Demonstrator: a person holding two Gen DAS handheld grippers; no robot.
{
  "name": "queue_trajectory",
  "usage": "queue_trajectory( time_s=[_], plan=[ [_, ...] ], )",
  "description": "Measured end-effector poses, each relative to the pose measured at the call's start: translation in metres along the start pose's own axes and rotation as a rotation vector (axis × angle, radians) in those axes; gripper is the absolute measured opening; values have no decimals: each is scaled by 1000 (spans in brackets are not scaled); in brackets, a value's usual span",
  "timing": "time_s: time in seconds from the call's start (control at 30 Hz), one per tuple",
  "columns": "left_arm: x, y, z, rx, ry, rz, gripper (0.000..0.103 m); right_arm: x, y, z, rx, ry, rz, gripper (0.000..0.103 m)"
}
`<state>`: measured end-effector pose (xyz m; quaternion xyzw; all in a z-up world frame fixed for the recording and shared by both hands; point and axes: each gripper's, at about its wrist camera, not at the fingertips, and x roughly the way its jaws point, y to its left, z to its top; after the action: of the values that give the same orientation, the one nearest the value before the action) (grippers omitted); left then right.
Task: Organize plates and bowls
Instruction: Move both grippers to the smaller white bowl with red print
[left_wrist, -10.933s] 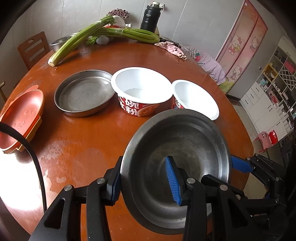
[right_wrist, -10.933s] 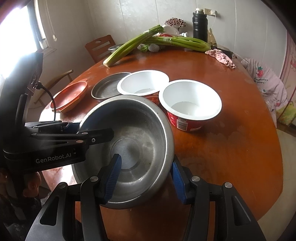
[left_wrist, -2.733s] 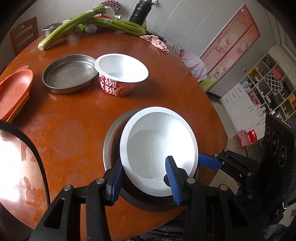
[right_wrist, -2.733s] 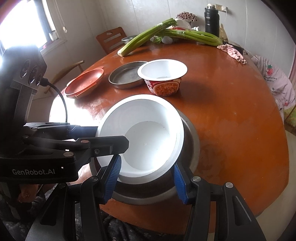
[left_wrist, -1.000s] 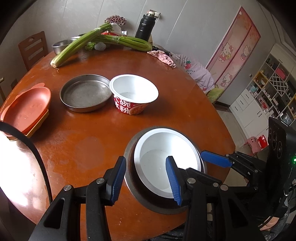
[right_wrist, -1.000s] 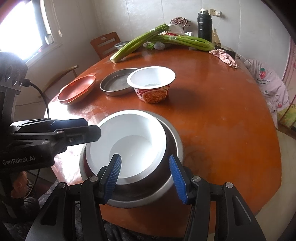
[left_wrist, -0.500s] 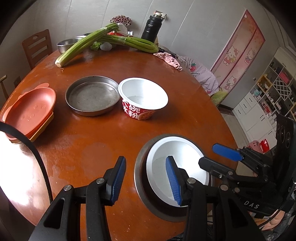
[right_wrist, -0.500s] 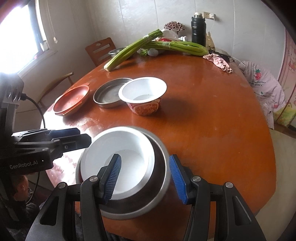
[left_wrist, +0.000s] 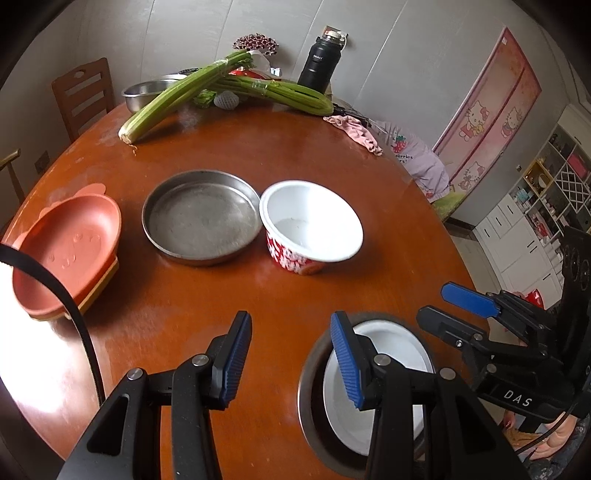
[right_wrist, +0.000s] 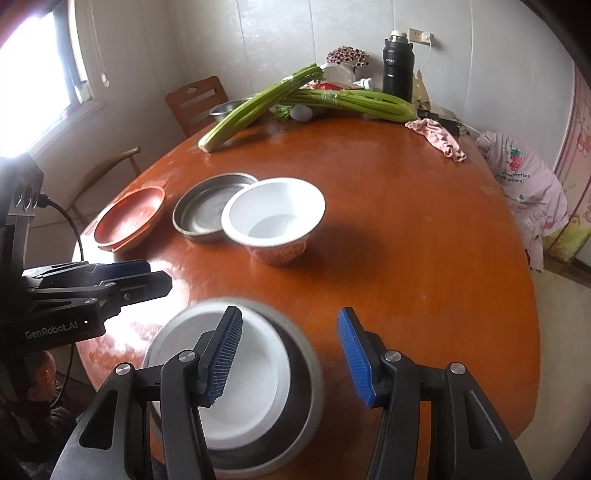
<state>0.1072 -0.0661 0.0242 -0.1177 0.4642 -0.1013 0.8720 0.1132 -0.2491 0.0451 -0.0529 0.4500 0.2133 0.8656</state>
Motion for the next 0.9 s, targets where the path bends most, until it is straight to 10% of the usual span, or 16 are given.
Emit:
queue_trajectory(
  time_s=[0.9],
  plan=[
    [60, 13, 71, -17, 27, -50, 44, 58, -14, 64, 3, 53, 11, 57]
  ],
)
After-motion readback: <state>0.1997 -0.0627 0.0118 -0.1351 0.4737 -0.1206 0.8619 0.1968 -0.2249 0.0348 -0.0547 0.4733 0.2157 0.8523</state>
